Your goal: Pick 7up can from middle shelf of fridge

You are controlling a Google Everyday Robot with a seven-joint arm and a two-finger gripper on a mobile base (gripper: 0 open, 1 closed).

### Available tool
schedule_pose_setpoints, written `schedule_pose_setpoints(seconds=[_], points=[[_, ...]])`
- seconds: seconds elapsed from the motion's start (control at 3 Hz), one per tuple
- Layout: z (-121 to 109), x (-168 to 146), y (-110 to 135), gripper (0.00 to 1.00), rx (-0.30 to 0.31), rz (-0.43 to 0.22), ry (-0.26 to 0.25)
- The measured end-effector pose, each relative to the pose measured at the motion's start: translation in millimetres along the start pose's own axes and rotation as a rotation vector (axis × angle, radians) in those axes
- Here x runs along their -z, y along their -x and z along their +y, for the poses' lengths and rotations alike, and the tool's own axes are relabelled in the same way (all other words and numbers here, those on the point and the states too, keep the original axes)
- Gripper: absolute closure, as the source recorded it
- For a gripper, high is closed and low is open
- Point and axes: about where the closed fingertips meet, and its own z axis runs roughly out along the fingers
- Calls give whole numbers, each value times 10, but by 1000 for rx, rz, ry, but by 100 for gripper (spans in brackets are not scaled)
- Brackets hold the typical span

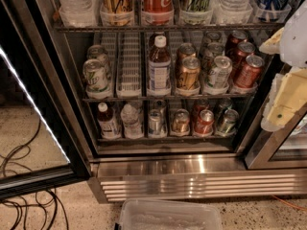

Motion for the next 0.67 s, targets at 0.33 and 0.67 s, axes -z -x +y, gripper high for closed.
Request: schedule_pose_setpoints(seconds=[0.33, 0.67], points=[[0, 0, 0, 0, 0, 0, 0], [-23, -65, 30, 0, -51, -48, -18]])
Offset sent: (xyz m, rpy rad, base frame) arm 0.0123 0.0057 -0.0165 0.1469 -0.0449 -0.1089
